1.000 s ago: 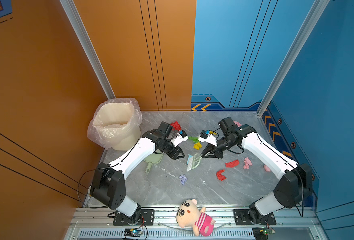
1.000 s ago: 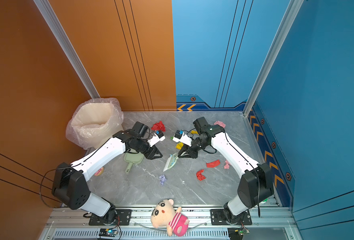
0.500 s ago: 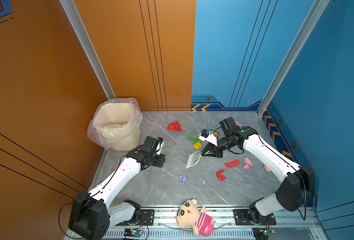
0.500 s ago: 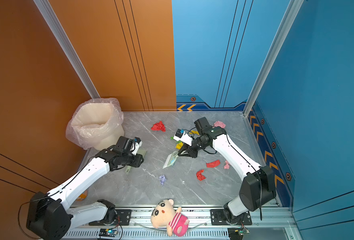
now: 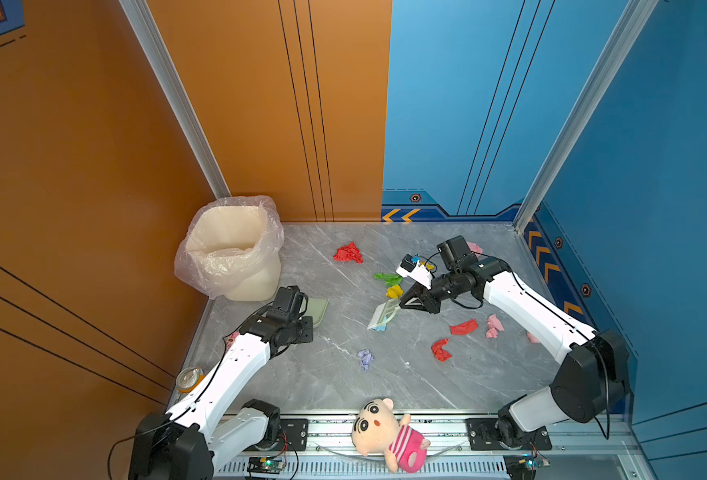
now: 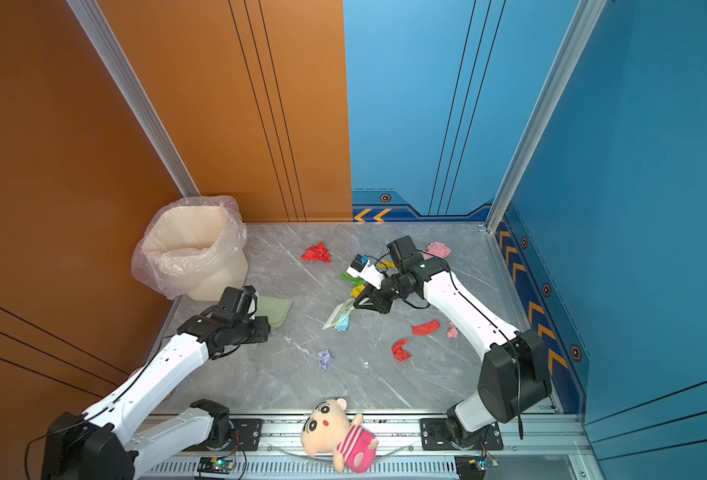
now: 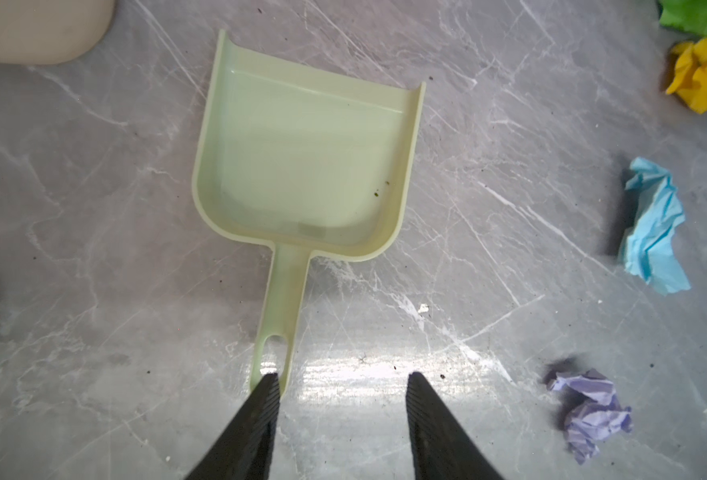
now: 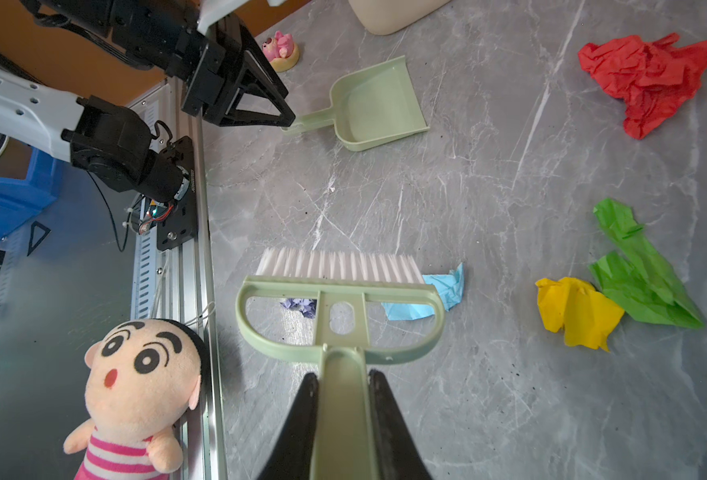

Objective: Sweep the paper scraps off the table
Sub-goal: 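Move the left gripper to the dustpan handle while the right gripper lowers the brush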

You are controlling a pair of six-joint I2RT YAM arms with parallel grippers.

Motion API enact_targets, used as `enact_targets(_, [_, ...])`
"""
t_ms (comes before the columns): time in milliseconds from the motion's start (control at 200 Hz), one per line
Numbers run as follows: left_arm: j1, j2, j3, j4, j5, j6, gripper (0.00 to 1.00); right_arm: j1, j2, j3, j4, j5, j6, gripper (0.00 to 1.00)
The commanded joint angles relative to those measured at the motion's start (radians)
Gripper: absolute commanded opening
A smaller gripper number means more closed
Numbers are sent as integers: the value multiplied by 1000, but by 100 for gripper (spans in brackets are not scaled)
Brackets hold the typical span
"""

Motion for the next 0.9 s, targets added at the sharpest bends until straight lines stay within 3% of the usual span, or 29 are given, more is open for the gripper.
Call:
enact_targets(0, [31,-21,-29,3,-16,-34,52,12,-12,-12,44,49,61,0])
enact_targets(375, [61,2,-86,57,-7,-73,53,36,-17,-22,166,133,180,0])
enact_targets(896, [87,70,-119,134,-5,-91,55,81,35,27,189,231,303,0])
